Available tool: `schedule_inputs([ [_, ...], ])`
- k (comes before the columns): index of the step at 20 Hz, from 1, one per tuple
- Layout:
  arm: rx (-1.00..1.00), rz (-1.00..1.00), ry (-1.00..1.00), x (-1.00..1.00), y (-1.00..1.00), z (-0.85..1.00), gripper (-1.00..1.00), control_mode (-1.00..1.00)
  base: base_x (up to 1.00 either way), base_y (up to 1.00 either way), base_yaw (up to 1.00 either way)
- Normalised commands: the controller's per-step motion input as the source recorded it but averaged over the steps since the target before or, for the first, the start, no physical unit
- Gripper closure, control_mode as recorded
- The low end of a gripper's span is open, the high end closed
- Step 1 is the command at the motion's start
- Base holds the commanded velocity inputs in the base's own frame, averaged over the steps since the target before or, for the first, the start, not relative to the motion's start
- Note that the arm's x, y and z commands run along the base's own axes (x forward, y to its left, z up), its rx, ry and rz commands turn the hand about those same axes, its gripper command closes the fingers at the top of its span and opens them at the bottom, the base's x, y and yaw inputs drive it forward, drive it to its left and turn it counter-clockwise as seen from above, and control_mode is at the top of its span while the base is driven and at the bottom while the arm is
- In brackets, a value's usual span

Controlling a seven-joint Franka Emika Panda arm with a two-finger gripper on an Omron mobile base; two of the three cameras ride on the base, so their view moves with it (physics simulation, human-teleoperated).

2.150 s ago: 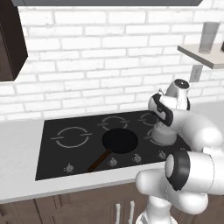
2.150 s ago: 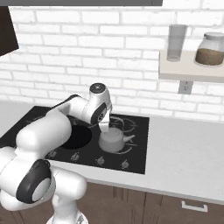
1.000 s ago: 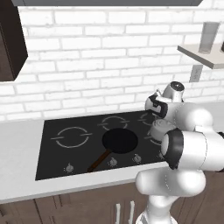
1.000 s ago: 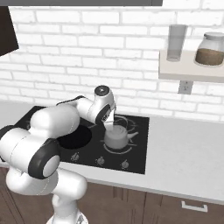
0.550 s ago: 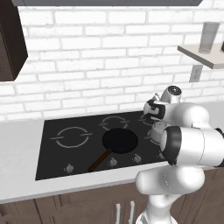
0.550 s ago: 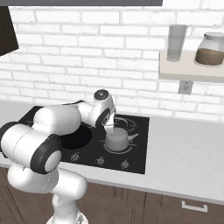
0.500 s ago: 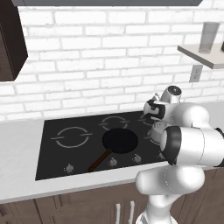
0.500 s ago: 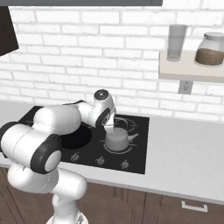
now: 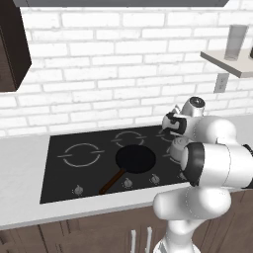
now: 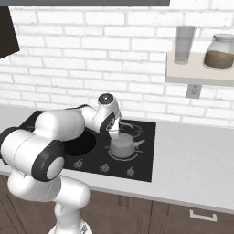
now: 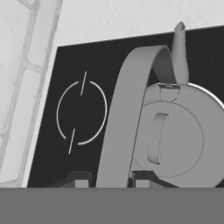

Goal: Pick the kettle from the counter and place it on a stove burner. Then turn the burner on.

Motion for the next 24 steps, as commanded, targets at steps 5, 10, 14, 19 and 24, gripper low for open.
schedule_inputs([
  [5,0.00,0.00,0.00,0.00,0.00,0.00,-1.00,-1.00,0.00,0.00,0.00],
  [10,0.00,0.00,0.00,0.00,0.00,0.00,-1.00,-1.00,0.00,0.00,0.00],
  [14,0.00,0.00,0.00,0.09,0.00,0.39,-1.00,-1.00,0.00,0.00,0.00],
  [19,-0.03,0.00,-0.03,0.03,0.00,0.97,-1.00,-1.00,0.00,0.00,0.00],
  [24,-0.03,0.00,0.01,-0.34,-0.14,0.60,-1.00,-1.00,0.00,0.00,0.00],
])
